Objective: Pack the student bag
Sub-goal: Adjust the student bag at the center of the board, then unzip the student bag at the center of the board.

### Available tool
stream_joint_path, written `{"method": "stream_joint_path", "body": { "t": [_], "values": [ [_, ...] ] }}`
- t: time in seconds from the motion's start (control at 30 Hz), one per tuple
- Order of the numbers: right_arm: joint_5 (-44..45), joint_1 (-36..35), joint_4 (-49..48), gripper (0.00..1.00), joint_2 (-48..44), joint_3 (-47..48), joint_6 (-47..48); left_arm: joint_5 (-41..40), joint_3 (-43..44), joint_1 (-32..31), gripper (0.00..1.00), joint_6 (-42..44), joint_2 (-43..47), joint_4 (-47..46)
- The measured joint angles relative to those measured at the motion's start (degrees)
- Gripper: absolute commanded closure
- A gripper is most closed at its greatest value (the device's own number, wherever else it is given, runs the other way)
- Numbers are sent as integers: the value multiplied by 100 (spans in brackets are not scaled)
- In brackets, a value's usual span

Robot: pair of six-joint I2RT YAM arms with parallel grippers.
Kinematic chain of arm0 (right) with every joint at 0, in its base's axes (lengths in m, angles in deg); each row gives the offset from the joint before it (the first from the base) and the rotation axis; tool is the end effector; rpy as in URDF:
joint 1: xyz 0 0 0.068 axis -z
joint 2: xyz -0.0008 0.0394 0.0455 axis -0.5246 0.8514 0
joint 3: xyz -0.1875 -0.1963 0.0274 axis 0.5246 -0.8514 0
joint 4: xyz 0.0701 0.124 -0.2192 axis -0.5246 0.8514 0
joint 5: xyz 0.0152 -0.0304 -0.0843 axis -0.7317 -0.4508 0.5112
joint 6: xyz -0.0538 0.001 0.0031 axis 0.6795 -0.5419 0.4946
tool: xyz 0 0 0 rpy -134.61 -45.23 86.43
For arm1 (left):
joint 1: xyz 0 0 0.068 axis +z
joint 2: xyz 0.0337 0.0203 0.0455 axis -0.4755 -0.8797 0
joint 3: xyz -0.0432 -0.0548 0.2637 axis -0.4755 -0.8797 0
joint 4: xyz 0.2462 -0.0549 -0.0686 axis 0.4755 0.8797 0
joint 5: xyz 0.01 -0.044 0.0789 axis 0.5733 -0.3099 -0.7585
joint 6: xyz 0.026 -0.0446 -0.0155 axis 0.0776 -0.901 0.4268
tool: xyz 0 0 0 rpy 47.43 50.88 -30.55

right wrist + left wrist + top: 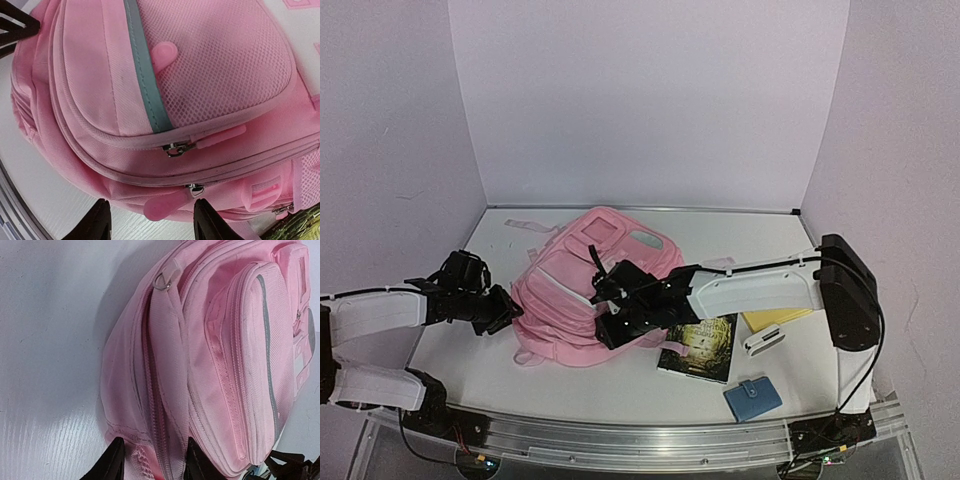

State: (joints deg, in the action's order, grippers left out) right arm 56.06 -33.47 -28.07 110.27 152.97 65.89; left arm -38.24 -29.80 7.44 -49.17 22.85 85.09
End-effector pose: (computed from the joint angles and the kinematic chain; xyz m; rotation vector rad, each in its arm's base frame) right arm 0.1889 0.4056 0.1900 -0.9025 2.3908 0.6299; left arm 0.1911 -0.0804 0.1693 -0.5976 2.5395 -0.7384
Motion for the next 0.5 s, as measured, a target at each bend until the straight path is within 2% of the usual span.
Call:
{"method": "stream_joint_path", "body": {
  "t": [0.1,0.43,0.5],
  "values": [
    [322,-90,209,57,164,207,-133,5,0,2,64,2,-10,-10],
    [1020,-108,590,60,333,472,-350,13,-11,2,66,0,-10,-46],
    [1036,-120,635,64,374,522,-321,13,-15,2,66,0,-10,-55]
  ]
}}
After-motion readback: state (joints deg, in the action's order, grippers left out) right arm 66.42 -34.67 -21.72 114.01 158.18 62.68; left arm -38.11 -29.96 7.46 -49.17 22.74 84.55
